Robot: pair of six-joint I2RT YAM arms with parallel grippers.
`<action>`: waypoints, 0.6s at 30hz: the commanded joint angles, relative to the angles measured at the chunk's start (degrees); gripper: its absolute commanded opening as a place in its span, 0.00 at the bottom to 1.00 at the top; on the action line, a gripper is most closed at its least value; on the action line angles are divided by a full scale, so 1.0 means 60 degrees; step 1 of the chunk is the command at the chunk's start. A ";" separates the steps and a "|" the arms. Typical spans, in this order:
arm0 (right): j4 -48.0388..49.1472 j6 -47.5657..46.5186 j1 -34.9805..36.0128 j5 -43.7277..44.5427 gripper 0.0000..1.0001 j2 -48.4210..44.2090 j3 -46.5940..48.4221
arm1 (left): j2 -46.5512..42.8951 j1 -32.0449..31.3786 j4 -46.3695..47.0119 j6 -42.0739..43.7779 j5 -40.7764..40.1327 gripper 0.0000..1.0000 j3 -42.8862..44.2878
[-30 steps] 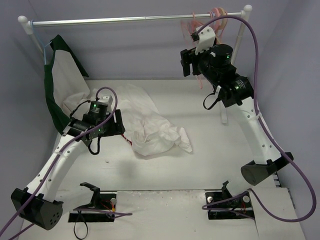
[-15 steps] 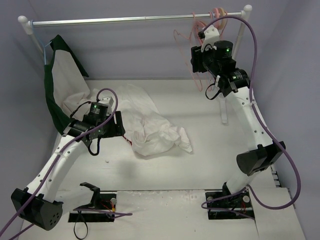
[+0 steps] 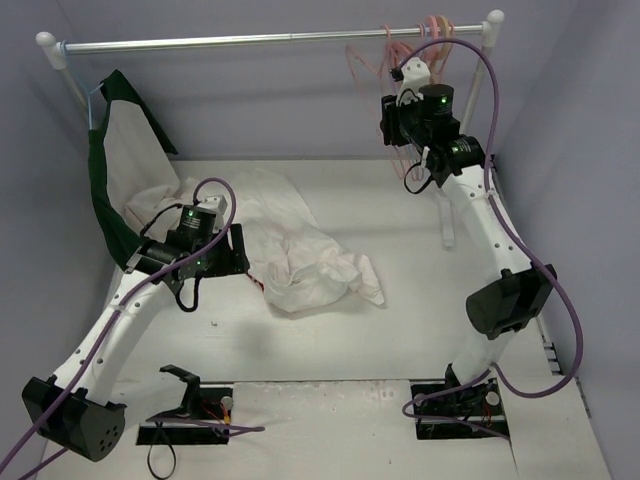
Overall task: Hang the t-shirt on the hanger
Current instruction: Pick up the hanger from the clothesline.
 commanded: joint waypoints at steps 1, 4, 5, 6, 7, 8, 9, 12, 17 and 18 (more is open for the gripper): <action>0.0975 0.0037 -0.0093 0.0161 0.34 -0.0027 -0.0039 | -0.0075 0.0020 0.0020 0.0112 -0.0115 0.63 0.0260; 0.1048 0.0008 -0.0093 0.0132 0.27 -0.0041 -0.0010 | -0.0104 0.0020 -0.0010 0.0083 -0.0115 0.63 0.0230; 0.1048 0.0007 -0.0093 0.0103 0.24 -0.0056 -0.0010 | -0.0119 0.0020 -0.0024 0.0083 -0.0115 0.63 0.0230; 0.1077 -0.0007 -0.0093 0.0044 0.15 -0.0100 0.0004 | -0.0119 0.0020 -0.0024 0.0068 -0.0129 0.63 0.0216; 0.1078 0.0007 -0.0093 -0.0072 0.09 -0.0115 0.0048 | -0.0119 0.0020 -0.0039 0.0054 -0.0130 0.63 0.0216; 0.1063 0.0022 -0.0093 -0.0117 0.05 -0.0158 0.0077 | -0.0119 0.0034 -0.0024 0.0039 -0.0130 0.63 0.0230; 0.1107 0.0022 -0.0093 -0.0190 0.00 -0.0260 0.0107 | -0.0119 0.0020 -0.0024 0.0024 -0.0130 0.63 0.0230; 0.1296 0.0022 -0.0078 -0.0497 0.00 -0.0582 0.0107 | -0.0104 0.0020 -0.0024 0.0009 -0.0086 0.63 0.0259; 0.1823 -0.0226 0.0009 -0.0775 0.00 -0.1430 0.0005 | -0.0017 0.0020 -0.0039 0.0009 -0.0042 0.63 0.0420; 0.1897 -0.0270 0.0024 -0.0907 0.00 -0.1564 -0.0068 | -0.0002 0.0020 -0.0024 0.0009 -0.0042 0.63 0.0450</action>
